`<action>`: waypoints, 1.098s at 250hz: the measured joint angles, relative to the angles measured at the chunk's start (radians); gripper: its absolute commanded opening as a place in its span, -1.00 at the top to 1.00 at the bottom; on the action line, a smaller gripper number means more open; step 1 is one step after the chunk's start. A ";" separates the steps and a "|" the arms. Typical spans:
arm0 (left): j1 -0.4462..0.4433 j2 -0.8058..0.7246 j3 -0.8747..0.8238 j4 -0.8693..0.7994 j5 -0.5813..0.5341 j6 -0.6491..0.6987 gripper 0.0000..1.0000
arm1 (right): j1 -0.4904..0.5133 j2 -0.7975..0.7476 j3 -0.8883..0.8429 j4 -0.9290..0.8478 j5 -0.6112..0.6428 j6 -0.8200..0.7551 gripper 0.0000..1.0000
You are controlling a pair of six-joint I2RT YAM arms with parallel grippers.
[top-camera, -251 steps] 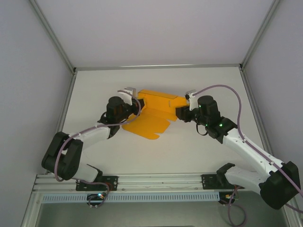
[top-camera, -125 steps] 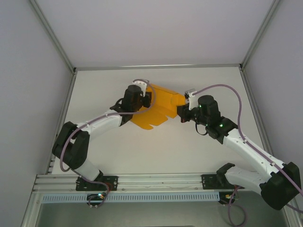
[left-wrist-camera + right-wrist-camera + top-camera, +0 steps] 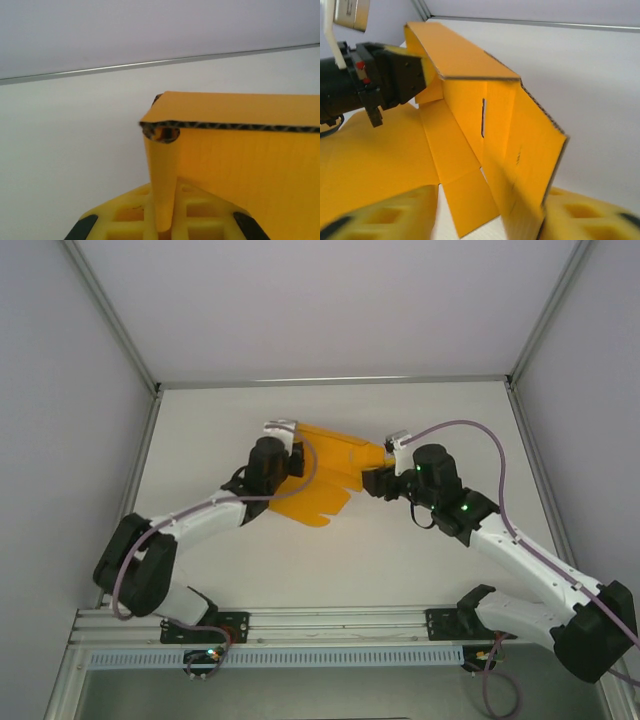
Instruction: Assemble paper box
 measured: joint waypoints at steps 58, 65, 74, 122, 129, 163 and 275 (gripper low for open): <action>0.000 -0.112 -0.113 0.095 0.040 0.047 1.00 | 0.002 -0.157 0.008 -0.012 0.086 0.007 -0.99; 0.000 -0.117 -0.114 0.103 0.040 0.050 1.00 | 0.002 -0.163 0.021 -0.020 0.106 0.007 -0.99; 0.000 -0.125 -0.116 0.112 0.040 0.053 1.00 | 0.002 -0.159 0.048 -0.033 0.137 0.005 -0.99; -0.006 -0.140 -0.121 0.125 0.040 0.056 1.00 | 0.002 -0.029 0.205 -0.090 0.260 -0.008 -0.99; -0.008 -0.140 -0.121 0.122 0.040 0.056 1.00 | 0.002 -0.006 0.215 -0.096 0.262 -0.011 -0.99; -0.013 -0.140 -0.121 0.105 0.033 0.055 1.00 | 0.002 0.081 0.219 -0.110 0.243 -0.011 -0.99; -0.010 -0.113 -0.113 0.039 0.014 -0.035 1.00 | 0.039 0.252 0.178 0.018 0.157 0.048 -0.99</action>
